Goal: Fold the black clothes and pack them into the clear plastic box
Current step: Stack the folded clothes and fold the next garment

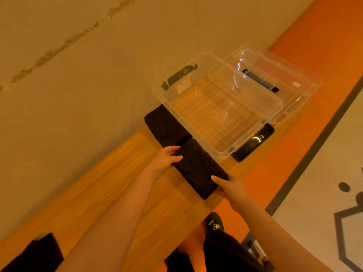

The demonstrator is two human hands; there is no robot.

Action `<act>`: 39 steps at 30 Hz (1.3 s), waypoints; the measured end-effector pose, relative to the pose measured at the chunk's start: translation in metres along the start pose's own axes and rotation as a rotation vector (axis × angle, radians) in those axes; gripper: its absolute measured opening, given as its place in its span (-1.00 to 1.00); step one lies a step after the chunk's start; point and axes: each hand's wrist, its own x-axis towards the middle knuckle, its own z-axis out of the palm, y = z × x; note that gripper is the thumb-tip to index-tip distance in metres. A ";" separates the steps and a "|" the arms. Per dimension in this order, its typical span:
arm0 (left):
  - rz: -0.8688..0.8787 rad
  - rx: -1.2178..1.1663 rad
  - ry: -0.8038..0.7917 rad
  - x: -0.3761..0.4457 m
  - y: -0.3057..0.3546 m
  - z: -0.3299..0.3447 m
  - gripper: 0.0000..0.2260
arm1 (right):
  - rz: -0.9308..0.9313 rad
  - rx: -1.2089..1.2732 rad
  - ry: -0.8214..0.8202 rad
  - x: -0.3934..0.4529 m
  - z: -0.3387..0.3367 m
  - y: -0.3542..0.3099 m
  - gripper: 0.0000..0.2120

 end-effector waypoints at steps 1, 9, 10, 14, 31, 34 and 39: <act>0.021 -0.022 0.028 0.008 -0.002 0.002 -0.70 | -0.008 0.004 0.029 0.003 0.000 0.001 -0.67; 0.313 0.127 0.572 0.010 -0.030 0.037 -0.77 | -0.068 -0.580 0.189 0.008 -0.006 0.003 -0.73; 0.350 0.128 0.628 0.002 -0.032 0.040 -0.76 | -0.134 -0.739 0.226 0.003 -0.007 0.003 -0.76; 0.300 0.214 0.637 -0.022 -0.059 0.063 -0.57 | -0.722 -1.236 0.299 -0.014 -0.002 0.005 -0.87; 0.144 -0.200 0.694 0.022 -0.055 0.045 -0.76 | -0.592 -2.010 -0.143 0.017 0.027 0.003 -0.34; 0.150 -0.211 0.725 0.013 -0.052 0.047 -0.70 | -0.609 -2.015 -0.184 0.016 0.021 0.003 -0.34; 0.816 0.769 0.645 0.005 -0.076 0.056 -0.67 | -0.696 -1.964 -0.137 0.015 0.020 -0.007 -0.28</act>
